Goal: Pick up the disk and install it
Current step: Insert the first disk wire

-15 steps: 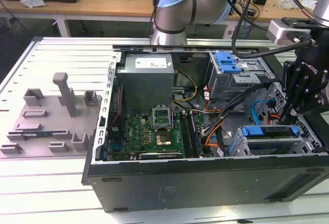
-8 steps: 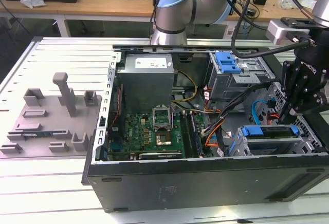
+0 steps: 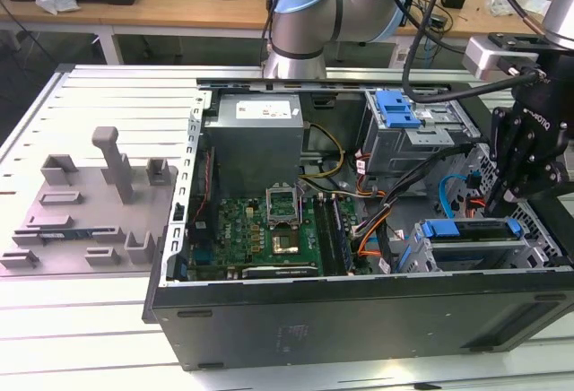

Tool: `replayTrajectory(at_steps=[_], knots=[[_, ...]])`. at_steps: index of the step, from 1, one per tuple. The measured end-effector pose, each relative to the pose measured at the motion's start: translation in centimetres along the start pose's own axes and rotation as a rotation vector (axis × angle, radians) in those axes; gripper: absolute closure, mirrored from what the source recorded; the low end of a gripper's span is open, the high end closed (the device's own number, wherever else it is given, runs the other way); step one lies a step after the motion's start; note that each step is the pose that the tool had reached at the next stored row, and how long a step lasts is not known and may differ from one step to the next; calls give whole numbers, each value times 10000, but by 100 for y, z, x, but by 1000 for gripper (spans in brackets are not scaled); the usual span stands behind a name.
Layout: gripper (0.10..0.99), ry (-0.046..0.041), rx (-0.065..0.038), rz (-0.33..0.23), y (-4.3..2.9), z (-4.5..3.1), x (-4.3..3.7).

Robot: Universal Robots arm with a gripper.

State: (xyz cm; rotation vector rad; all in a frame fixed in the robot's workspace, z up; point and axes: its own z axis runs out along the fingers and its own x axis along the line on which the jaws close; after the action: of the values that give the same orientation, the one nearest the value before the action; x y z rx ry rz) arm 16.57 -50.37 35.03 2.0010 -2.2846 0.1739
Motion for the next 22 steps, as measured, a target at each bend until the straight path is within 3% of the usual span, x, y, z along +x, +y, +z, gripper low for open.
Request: replayTrajectory(at_steps=[22], knots=[[918, -1, 0, -1, -3, 60, 22]])
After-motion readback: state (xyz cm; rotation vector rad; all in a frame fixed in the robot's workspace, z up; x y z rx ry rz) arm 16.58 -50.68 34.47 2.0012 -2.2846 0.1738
